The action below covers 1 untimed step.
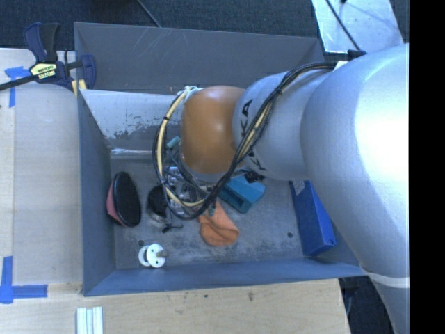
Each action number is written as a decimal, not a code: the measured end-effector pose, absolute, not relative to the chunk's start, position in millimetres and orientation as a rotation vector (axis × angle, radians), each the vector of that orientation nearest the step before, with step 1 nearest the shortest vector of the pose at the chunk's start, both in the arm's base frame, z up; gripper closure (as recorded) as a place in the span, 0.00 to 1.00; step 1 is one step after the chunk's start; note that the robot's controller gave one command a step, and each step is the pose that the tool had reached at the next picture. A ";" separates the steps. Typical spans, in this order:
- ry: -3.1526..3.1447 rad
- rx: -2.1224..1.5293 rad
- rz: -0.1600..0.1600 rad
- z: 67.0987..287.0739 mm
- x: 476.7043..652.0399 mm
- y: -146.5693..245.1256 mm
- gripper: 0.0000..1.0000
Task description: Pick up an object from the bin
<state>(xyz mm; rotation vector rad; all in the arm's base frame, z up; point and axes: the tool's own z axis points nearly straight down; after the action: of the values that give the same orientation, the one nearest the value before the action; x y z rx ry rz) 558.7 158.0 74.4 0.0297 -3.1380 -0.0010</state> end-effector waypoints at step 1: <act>-3.139 0.029 -0.001 79.2 557.8 157.7 1.00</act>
Offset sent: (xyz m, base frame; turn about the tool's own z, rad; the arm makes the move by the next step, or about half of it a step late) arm -0.0001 0.0000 0.0202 0.0000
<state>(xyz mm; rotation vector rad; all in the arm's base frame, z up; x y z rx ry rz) 557.8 157.7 79.2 0.0287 -3.1392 -0.0012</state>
